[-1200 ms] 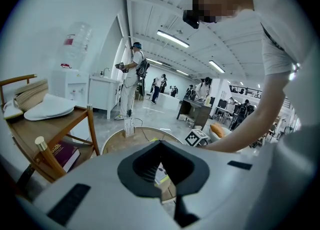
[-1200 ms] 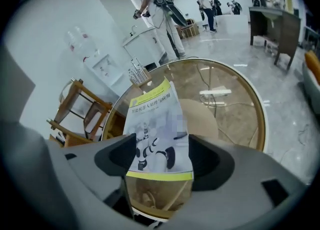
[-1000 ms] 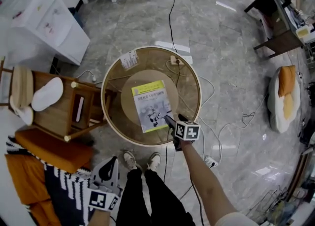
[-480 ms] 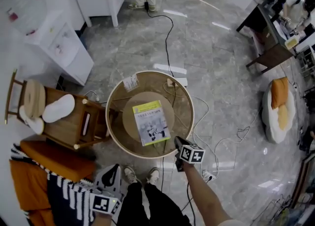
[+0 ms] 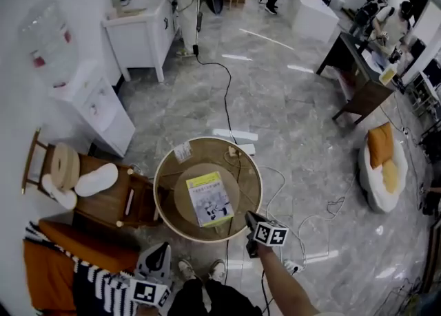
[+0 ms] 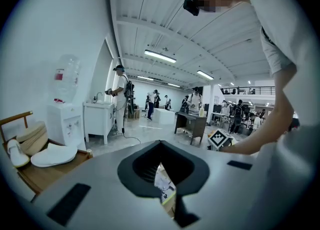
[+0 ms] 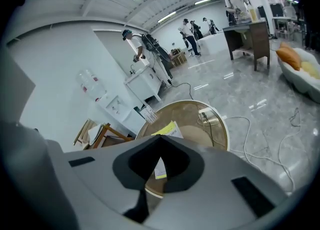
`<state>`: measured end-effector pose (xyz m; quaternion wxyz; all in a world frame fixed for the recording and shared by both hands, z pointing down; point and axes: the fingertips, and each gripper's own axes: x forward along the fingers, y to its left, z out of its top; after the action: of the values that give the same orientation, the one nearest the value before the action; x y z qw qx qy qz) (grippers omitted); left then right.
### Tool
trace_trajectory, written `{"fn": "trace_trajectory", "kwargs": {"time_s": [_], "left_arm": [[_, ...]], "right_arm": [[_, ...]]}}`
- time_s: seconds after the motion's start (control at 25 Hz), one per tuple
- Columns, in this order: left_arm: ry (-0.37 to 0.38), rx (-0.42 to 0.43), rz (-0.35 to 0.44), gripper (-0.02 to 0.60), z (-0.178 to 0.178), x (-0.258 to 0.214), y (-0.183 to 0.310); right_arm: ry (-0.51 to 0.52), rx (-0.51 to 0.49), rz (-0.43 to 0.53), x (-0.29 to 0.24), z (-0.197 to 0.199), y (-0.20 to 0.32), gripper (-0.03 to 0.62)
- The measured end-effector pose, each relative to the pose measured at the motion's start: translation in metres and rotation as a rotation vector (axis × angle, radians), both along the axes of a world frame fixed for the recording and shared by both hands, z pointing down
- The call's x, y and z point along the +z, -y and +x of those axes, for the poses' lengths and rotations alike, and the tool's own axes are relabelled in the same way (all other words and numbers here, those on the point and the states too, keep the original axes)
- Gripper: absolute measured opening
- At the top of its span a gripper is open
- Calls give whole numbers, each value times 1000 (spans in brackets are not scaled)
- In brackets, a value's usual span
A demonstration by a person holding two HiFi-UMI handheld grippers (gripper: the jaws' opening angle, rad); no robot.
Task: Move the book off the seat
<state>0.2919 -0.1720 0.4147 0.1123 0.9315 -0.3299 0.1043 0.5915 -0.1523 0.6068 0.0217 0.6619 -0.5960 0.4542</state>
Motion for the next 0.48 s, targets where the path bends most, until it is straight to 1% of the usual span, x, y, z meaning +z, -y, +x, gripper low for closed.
{"fn": "trace_trajectory", "kwargs": {"time_s": [0.08, 0.28, 0.48], "left_arm": [[2, 2, 24, 15, 0, -15, -3], [-37, -10, 92, 17, -1, -58, -5], [-78, -50, 112, 16, -20, -83, -6]], "right_arm": [[-17, 3, 26, -22, 5, -3, 21], [-66, 5, 104, -74, 12, -13, 21], [-98, -4, 193, -135, 9, -19, 21]]}}
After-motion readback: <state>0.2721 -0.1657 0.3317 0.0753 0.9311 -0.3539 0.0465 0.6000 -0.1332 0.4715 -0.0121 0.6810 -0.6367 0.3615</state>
